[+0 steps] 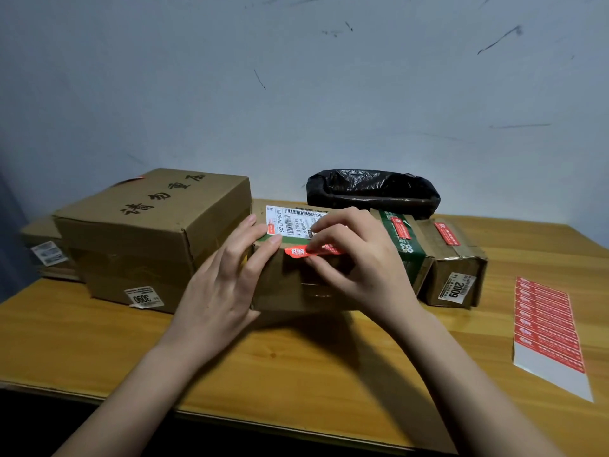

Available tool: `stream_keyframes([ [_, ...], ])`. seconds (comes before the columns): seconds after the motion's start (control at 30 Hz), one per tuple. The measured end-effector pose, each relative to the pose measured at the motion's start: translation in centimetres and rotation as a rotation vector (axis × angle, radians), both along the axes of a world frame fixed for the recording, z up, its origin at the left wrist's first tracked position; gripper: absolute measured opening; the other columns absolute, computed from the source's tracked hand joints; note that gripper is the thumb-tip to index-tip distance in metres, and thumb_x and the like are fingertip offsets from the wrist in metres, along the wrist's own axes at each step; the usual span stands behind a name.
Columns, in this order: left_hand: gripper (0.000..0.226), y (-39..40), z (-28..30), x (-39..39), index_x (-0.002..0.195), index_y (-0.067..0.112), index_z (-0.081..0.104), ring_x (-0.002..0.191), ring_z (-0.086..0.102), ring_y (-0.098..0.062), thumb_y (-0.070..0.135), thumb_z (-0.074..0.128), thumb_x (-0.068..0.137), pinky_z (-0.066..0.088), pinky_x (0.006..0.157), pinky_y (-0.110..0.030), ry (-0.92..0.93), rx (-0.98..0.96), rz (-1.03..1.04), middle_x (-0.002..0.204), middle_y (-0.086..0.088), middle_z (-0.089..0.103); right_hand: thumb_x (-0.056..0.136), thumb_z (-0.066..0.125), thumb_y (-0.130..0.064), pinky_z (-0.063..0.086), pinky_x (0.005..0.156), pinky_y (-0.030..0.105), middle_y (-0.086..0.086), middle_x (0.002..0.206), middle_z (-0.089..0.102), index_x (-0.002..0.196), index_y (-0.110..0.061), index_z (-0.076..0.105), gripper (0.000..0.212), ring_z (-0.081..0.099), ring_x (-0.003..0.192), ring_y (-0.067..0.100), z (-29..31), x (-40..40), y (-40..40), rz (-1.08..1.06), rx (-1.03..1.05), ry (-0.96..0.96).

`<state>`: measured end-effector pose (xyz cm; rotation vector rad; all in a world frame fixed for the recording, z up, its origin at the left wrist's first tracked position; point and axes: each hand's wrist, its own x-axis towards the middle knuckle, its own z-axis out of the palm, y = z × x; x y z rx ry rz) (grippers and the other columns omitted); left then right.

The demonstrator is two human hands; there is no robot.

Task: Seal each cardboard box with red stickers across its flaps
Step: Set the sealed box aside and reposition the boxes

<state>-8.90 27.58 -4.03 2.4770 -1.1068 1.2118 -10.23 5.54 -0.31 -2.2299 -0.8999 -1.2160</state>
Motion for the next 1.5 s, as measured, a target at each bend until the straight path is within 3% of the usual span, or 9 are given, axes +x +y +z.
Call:
stream_keyframes([
  [0.17, 0.105, 0.4, 0.0, 0.1, 0.144, 0.013, 0.016, 0.143, 0.025, -0.033, 0.019, 0.083, 0.064, 0.033, 0.112, -0.043, -0.011, -0.021, 0.018, 0.141, -0.017, 0.028, 0.087, 0.067, -0.023, 0.045, 0.084, 0.035, 0.0, 0.095, 0.062, 0.082, -0.008, 0.066, 0.016, 0.058, 0.095, 0.018, -0.1, -0.1, 0.1, 0.097, 0.148, 0.103],
  [0.37, 0.085, 0.1, 0.1, 0.1, 0.143, 0.013, 0.019, 0.143, 0.025, -0.033, 0.025, 0.069, 0.075, 0.03, 0.113, -0.041, -0.041, -0.041, -0.008, 0.14, -0.016, 0.028, 0.089, 0.063, -0.022, 0.046, 0.082, 0.042, -0.002, 0.091, 0.061, 0.083, -0.009, 0.061, 0.014, 0.058, 0.093, 0.02, -0.2, 0.0, 0.2, 0.148, 0.228, 0.192],
  [0.73, 0.113, 0.4, -0.3, 0.3, 0.143, 0.014, 0.017, 0.143, 0.026, -0.034, 0.01, 0.088, 0.056, 0.034, 0.112, -0.043, -0.043, 0.016, 0.008, 0.139, -0.016, 0.027, 0.088, 0.056, -0.027, 0.045, 0.086, 0.046, -0.006, 0.099, 0.06, 0.091, -0.015, 0.057, 0.012, 0.056, 0.1, 0.017, -0.1, -0.4, 0.2, 0.132, 0.164, 0.286],
  [0.93, 0.111, 0.2, -0.1, 0.1, 0.144, 0.014, 0.017, 0.143, 0.025, -0.034, 0.015, 0.088, 0.06, 0.039, 0.108, -0.047, -0.021, -0.007, 0.021, 0.141, -0.016, 0.026, 0.078, 0.064, -0.04, 0.044, 0.089, 0.04, -0.007, 0.103, 0.06, 0.103, -0.015, 0.061, 0.035, 0.055, 0.102, 0.015, 0.6, -0.8, 0.4, 0.111, 0.123, 0.256],
  [1.13, 0.101, 0.0, -0.2, 0.0, 0.141, 0.011, 0.023, 0.142, 0.027, -0.035, 0.015, 0.086, 0.063, 0.036, 0.11, -0.045, -0.063, -0.002, 0.007, 0.139, -0.016, 0.027, 0.082, 0.065, -0.025, 0.046, 0.077, 0.041, -0.002, 0.09, 0.062, 0.084, -0.012, 0.062, 0.014, 0.055, 0.09, 0.015, 0.1, -0.2, 1.5, 0.074, 0.144, 0.131],
  [1.5, 0.119, 0.1, -0.2, 0.1, 0.142, 0.012, 0.016, 0.142, 0.027, -0.035, 0.012, 0.092, 0.051, 0.036, 0.11, -0.044, -0.044, 0.02, 0.013, 0.139, -0.015, 0.026, 0.084, 0.068, -0.021, 0.046, 0.077, 0.041, 0.0, 0.087, 0.063, 0.079, -0.008, 0.061, 0.015, 0.059, 0.087, 0.018, -0.6, -0.3, 1.6, 0.128, 0.272, 0.149],
])
